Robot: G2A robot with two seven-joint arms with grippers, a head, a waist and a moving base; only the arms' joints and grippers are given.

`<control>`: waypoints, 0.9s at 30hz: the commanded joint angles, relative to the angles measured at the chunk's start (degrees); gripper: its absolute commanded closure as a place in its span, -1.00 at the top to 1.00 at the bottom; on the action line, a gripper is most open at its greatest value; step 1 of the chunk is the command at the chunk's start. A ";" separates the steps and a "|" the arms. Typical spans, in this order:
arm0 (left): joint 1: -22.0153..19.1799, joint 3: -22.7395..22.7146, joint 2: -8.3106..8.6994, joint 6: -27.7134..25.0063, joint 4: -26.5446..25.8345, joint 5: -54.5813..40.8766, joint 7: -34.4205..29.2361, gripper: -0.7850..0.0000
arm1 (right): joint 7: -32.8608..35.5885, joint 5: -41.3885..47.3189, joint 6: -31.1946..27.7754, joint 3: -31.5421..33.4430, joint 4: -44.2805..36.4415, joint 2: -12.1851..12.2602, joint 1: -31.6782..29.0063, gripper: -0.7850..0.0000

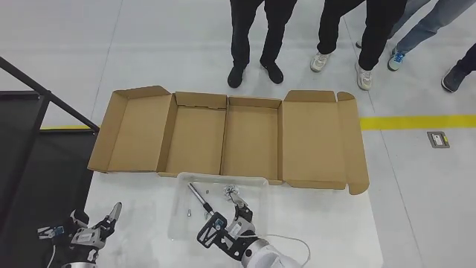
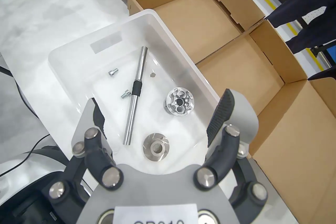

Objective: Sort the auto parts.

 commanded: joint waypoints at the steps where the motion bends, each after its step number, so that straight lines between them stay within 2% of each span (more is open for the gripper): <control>1: 0.00 -0.01 0.00 -0.01 0.00 -0.01 0.01 1.00 | 0.00 -0.06 -0.09 0.02 -0.07 0.02 -0.03 1.00; 9: 0.00 -0.01 0.00 -0.01 0.00 -0.01 0.01 1.00 | -0.55 -0.14 -0.10 0.11 0.23 -0.02 -0.10 1.00; 21: 0.00 -0.01 0.00 -0.01 0.00 -0.01 0.01 1.00 | 5.37 7.66 15.52 -1.69 8.47 -4.61 3.32 1.00; 27: 0.00 -0.01 0.00 -0.01 0.00 -0.01 0.01 1.00 | 6.78 13.44 18.67 -2.58 14.25 -7.19 6.43 1.00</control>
